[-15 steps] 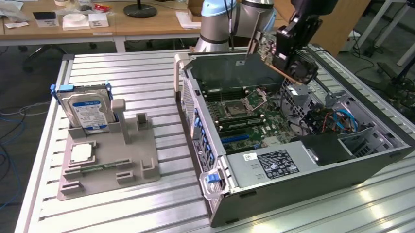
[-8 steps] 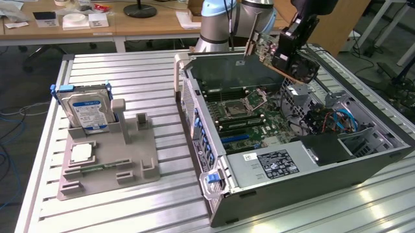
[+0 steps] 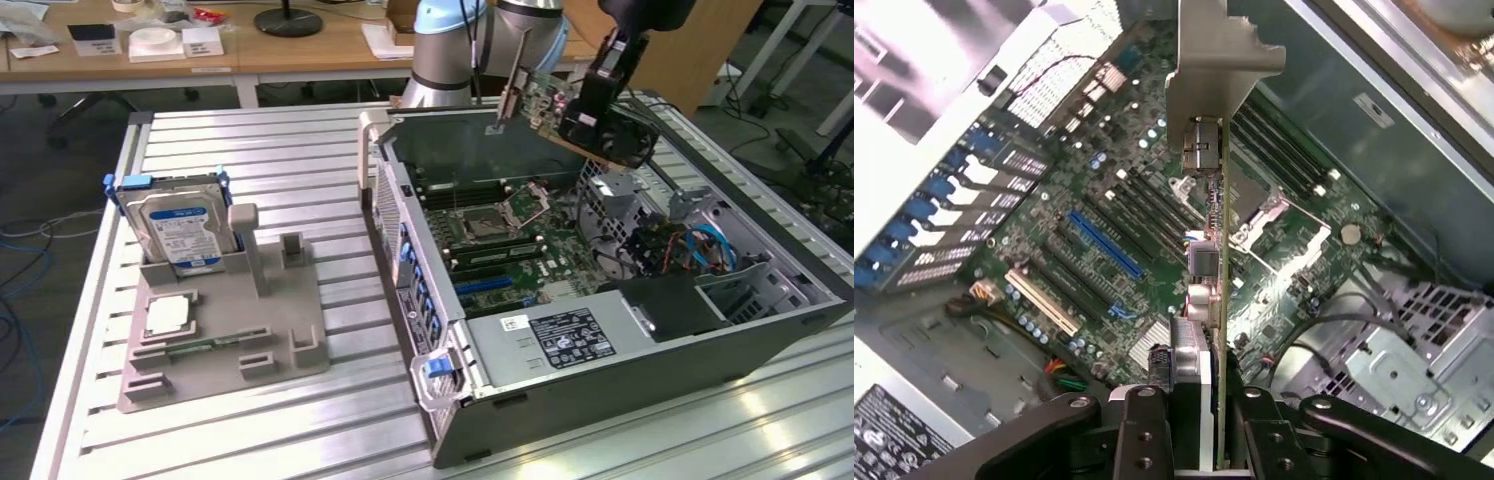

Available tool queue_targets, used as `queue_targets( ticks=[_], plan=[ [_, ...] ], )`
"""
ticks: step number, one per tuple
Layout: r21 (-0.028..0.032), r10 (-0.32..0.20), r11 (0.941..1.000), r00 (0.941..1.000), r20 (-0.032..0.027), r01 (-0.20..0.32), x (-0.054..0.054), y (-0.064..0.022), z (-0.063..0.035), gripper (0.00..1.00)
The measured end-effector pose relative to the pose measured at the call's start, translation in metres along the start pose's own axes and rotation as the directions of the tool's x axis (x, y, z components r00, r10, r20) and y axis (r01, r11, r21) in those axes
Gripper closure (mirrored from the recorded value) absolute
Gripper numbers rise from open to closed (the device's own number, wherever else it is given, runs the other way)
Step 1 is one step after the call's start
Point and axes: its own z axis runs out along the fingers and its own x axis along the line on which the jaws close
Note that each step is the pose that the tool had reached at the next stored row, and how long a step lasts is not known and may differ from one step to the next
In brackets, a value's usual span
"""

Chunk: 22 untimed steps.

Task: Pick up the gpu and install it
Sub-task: 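Insert the gpu into the slot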

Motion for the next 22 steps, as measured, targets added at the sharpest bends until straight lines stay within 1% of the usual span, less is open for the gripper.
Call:
queue_targets(
  ticks=[3, 6, 9, 11, 14, 17, 20, 22],
  plan=[
    [0.0, -0.05, 0.9988, 0.9988, -0.001, 0.05, 0.0, 0.0, 0.0, 0.72],
    [-0.0001, -0.099, 0.9951, 0.9951, -0.0021, 0.099, 0.0, 0.0, 0.0, 0.72],
    [-0.0002, -0.15, 0.9887, 0.9887, -0.0032, 0.15, 0.0, 0.0, 0.0, 0.72],
    [-0.0003, -0.183, 0.9831, 0.9831, -0.0039, 0.183, 0.0, 0.0, 0.0, 0.72],
    [-0.0005, -0.232, 0.9727, 0.9727, -0.0049, 0.232, 0.0, 0.0, 0.0, 0.72],
    [-0.0007, -0.281, 0.9596, 0.9596, -0.0061, 0.281, 0.0, 0.0, 0.0, 0.72],
    [-0.001, -0.33, 0.944, 0.944, -0.007, 0.33, 0.0, 0.0, 0.0, 0.72],
    [-0.0012, -0.363, 0.9317, 0.9317, -0.0078, 0.363, 0.0, 0.0, 0.0, 0.72]
  ],
)
